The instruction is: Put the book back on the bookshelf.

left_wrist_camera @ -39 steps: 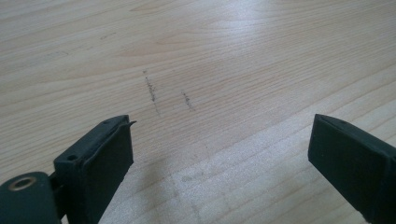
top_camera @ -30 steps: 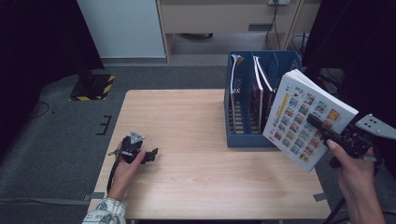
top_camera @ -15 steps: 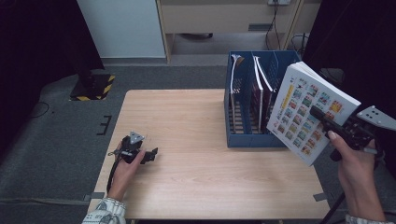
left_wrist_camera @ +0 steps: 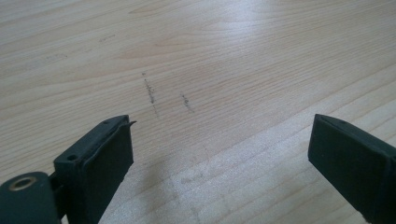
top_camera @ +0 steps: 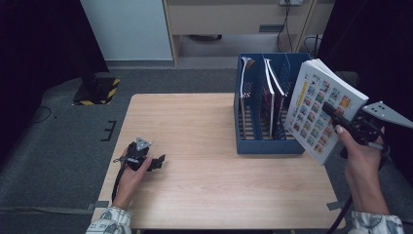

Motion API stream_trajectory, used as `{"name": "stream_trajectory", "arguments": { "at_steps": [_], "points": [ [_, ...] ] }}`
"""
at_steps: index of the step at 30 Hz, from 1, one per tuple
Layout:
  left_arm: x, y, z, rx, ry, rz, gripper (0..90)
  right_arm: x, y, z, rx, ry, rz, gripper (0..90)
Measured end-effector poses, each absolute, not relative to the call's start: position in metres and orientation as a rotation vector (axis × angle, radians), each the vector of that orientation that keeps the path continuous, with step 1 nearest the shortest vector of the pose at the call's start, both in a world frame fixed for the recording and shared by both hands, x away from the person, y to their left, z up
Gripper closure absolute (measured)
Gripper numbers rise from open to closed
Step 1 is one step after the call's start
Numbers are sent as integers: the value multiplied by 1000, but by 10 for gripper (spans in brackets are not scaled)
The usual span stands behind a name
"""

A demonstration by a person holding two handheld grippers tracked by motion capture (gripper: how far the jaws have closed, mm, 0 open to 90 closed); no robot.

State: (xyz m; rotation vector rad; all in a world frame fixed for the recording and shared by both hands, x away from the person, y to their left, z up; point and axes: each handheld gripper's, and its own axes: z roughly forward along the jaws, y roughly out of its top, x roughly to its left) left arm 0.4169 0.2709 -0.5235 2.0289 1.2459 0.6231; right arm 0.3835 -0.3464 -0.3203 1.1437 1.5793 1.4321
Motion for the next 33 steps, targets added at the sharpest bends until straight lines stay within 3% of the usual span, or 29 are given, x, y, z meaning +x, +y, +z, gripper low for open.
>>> {"name": "stream_trajectory", "arguments": {
  "at_steps": [17,33],
  "points": [
    [417,271,-523,2022,1245,632,63,419,-337,-323,1213,1536,1362,740],
    [417,270,-524,2034,1242,637,63,430,-335,-324,1241,1514,1343,740]
  ]
}}
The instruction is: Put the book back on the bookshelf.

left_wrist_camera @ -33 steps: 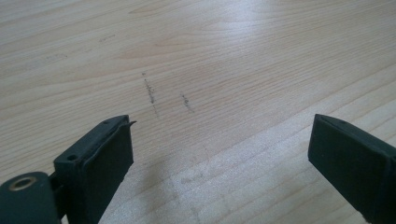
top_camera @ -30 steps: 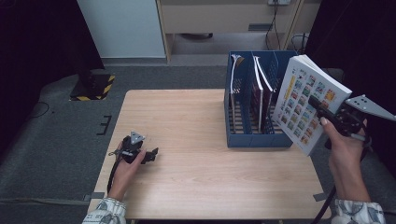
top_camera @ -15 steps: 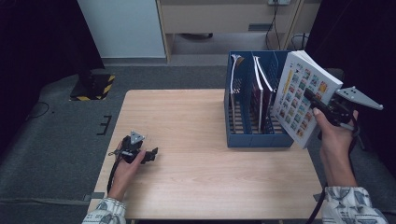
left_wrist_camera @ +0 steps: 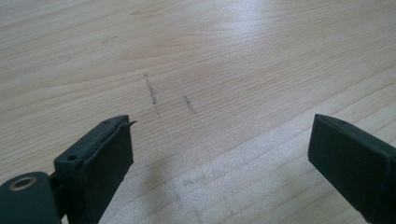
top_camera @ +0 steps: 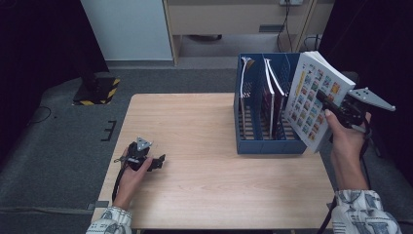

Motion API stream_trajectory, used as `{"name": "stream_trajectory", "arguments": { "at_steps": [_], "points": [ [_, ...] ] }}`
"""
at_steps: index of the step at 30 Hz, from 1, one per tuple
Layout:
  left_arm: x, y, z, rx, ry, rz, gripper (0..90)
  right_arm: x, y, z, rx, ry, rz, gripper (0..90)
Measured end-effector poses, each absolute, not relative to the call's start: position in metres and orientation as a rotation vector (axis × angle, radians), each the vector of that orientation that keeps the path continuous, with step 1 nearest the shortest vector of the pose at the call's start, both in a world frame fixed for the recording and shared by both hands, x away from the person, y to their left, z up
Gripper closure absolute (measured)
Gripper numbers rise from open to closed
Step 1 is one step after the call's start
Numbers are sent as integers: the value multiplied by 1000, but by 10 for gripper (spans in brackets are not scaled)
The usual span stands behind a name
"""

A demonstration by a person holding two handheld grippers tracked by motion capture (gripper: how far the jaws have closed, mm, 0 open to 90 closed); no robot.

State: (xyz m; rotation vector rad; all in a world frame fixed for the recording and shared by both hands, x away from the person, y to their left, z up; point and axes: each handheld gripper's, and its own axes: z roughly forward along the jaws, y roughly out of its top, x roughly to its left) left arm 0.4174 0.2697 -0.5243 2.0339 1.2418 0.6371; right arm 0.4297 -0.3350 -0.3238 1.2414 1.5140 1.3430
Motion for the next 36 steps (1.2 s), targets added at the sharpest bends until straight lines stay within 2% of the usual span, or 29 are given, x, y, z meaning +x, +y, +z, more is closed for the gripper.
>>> {"name": "stream_trajectory", "arguments": {
  "at_steps": [20,36],
  "points": [
    [418,266,-526,2062,1241,650,62,466,-327,-311,1285,1441,1288,740],
    [416,266,-524,2036,1240,677,61,494,-324,-323,1309,1411,1278,740]
  ]
}}
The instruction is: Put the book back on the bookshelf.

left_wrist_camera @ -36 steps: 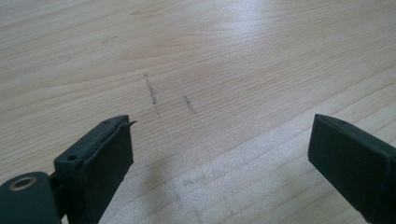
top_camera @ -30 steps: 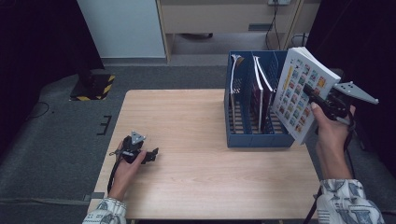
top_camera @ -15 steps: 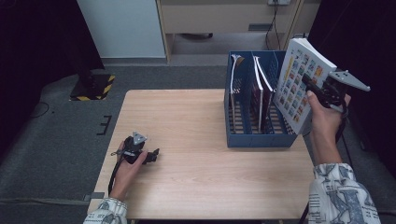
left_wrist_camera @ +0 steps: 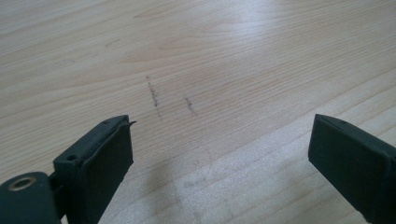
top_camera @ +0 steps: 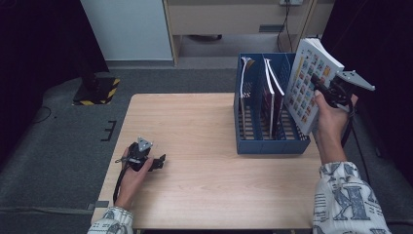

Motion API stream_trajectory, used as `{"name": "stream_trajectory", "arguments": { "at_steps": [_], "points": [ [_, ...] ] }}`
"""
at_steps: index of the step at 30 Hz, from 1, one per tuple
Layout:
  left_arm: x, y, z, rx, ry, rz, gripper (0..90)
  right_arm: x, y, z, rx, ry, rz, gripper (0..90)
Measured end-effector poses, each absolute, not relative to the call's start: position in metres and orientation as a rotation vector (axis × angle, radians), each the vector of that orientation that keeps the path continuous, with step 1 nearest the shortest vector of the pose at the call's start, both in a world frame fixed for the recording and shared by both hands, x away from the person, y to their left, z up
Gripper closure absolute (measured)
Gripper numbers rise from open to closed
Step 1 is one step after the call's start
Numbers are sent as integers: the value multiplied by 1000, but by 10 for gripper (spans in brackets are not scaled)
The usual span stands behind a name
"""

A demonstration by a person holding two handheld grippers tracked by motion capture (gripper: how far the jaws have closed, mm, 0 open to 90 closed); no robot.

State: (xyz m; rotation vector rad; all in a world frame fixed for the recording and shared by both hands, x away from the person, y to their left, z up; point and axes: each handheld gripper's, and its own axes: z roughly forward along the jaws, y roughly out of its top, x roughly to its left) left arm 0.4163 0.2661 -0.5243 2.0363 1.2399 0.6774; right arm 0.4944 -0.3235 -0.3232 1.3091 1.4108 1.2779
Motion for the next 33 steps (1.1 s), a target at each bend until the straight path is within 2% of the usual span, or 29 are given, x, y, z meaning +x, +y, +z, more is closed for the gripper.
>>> {"name": "stream_trajectory", "arguments": {
  "at_steps": [33],
  "points": [
    [414,271,-517,1977,1237,680,61,515,-304,-365,1297,1376,1273,740]
  ]
}}
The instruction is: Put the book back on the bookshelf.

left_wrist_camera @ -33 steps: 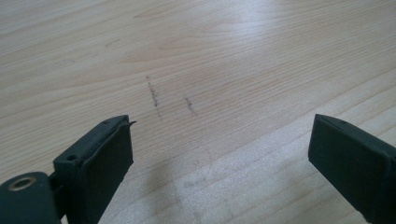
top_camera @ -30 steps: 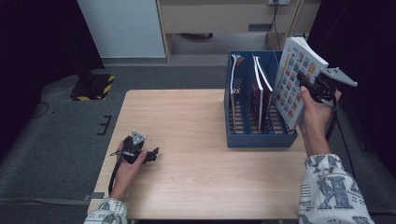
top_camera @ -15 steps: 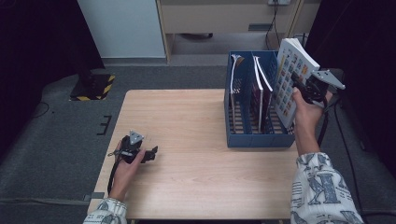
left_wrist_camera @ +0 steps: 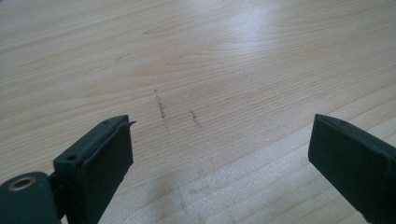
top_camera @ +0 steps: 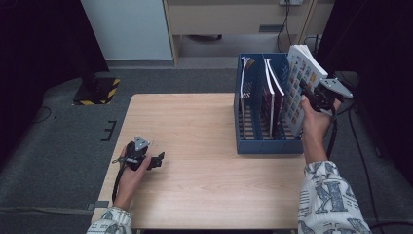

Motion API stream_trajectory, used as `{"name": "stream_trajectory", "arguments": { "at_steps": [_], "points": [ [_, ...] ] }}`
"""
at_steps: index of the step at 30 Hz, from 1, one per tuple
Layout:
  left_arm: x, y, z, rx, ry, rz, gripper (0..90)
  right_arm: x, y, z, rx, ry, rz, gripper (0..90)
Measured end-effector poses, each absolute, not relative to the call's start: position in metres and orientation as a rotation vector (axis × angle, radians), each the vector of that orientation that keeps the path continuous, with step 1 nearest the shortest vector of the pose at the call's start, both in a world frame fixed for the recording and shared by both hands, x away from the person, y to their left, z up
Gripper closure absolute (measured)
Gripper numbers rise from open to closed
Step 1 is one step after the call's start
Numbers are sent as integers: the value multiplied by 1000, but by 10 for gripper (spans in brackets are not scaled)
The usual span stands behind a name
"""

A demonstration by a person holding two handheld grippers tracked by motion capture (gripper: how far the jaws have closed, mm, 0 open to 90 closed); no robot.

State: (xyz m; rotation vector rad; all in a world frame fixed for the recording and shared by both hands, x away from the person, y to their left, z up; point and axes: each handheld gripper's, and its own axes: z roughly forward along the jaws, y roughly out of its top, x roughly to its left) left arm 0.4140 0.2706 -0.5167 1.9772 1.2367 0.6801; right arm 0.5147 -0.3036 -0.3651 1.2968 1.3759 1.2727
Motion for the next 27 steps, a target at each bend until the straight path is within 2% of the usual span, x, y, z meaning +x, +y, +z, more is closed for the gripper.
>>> {"name": "stream_trajectory", "arguments": {
  "at_steps": [16,27],
  "points": [
    [414,270,-516,1972,1231,682,61,516,-305,-388,1328,1382,1281,740],
    [414,271,-516,1969,1229,681,61,517,-300,-391,1310,1420,1268,740]
  ]
}}
